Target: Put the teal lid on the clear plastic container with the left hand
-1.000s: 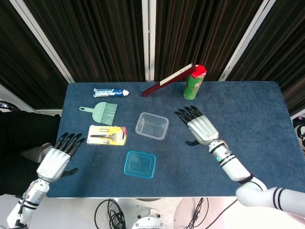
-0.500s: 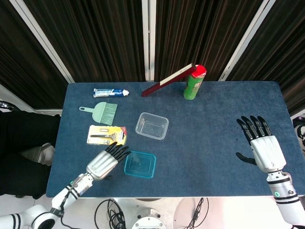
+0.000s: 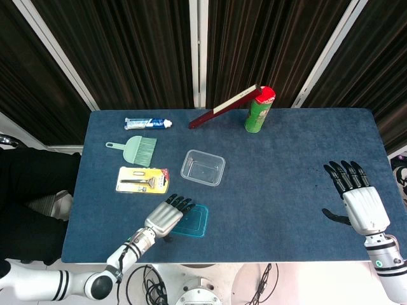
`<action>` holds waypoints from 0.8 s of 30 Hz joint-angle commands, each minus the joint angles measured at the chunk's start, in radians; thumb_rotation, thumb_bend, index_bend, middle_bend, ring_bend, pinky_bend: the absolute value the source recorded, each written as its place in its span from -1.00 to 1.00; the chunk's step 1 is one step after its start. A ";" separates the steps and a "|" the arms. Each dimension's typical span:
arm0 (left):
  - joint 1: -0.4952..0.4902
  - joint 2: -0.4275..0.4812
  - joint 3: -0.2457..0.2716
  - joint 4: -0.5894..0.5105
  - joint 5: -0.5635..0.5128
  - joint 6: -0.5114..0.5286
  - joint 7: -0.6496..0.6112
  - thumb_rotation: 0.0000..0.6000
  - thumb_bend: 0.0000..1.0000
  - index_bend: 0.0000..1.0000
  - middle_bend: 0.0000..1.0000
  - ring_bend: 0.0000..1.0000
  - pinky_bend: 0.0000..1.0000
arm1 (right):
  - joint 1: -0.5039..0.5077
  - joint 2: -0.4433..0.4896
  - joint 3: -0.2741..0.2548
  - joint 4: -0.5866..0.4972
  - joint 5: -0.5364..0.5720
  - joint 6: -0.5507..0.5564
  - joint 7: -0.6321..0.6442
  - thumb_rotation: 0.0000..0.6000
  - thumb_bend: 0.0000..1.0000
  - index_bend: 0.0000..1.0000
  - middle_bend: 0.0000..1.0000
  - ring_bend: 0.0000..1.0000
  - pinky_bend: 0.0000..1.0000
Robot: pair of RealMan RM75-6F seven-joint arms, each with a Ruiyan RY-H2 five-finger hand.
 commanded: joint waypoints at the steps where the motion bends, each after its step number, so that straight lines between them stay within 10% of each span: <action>1: -0.095 -0.064 -0.013 -0.012 -0.182 0.086 0.100 1.00 -0.97 -0.96 -1.00 -1.00 -1.00 | -0.006 -0.004 0.003 0.015 -0.004 -0.002 0.017 1.00 -0.95 -1.00 -0.87 -1.00 -1.00; 24: -0.297 -0.126 -0.007 -0.014 -0.520 0.264 0.208 1.00 -0.97 -0.96 -1.00 -1.00 -1.00 | -0.032 -0.033 0.016 0.130 -0.037 -0.009 0.153 1.00 -0.95 -1.00 -0.87 -1.00 -1.00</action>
